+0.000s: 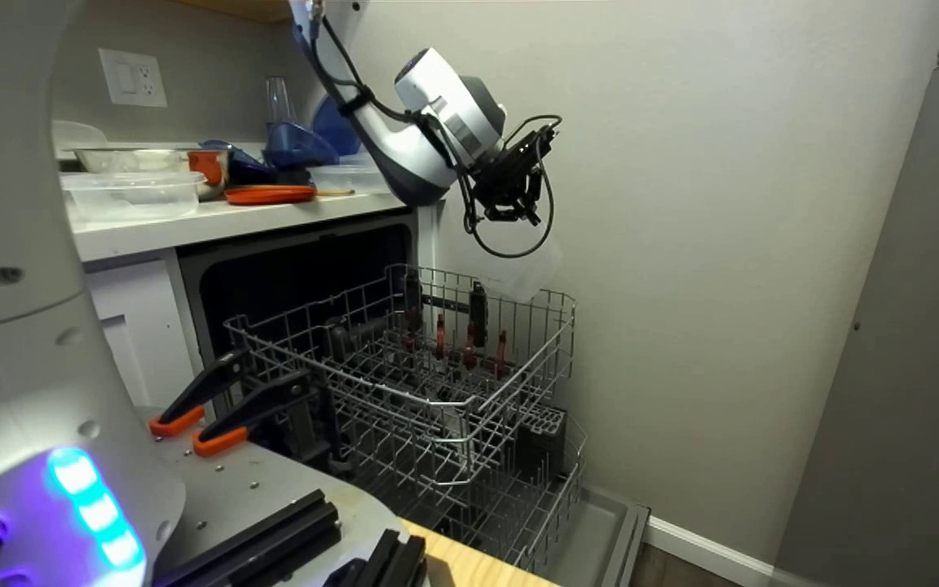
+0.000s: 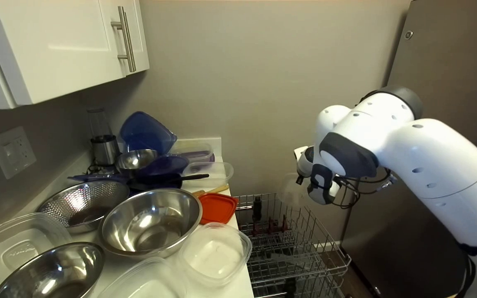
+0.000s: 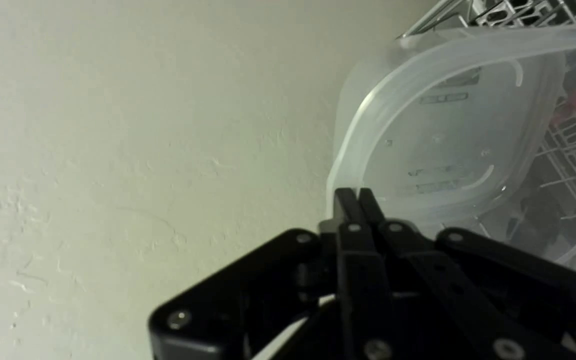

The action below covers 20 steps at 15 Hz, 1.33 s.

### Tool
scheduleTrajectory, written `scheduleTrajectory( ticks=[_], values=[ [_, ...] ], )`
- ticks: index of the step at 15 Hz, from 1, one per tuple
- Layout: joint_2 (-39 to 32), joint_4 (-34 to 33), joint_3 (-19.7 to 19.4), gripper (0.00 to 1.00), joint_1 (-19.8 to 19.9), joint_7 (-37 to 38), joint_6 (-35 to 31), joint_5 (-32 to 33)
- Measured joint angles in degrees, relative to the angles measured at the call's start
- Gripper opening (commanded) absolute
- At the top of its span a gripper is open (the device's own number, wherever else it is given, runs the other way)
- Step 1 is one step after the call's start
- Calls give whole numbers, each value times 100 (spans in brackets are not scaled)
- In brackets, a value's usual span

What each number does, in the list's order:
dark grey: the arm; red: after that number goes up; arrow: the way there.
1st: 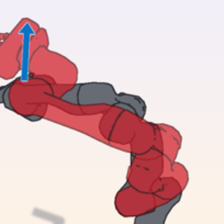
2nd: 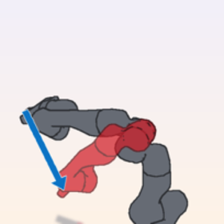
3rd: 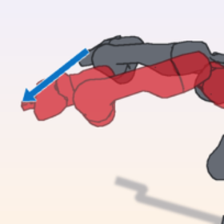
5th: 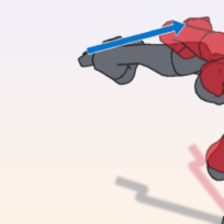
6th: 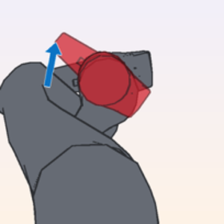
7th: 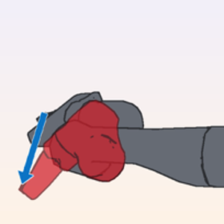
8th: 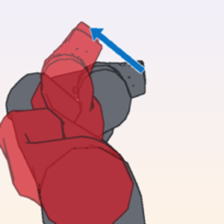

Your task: Move the bowl in the dishwasher

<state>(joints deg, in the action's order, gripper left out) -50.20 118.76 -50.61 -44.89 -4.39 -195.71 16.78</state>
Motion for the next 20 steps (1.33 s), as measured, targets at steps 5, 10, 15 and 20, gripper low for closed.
scheduleTrajectory(
  ticks=[5,10,15,20],
  values=[
    [-607,-71,-168,0,-545,-432,-237,-1080],
    [-875,-337,-178,0,-695,-514,-235,-1462],
    [-1064,-617,-286,0,-710,-657,-235,-1484],
    [-1118,-786,-415,0,-736,-888,-235,-1484]
  ],
)
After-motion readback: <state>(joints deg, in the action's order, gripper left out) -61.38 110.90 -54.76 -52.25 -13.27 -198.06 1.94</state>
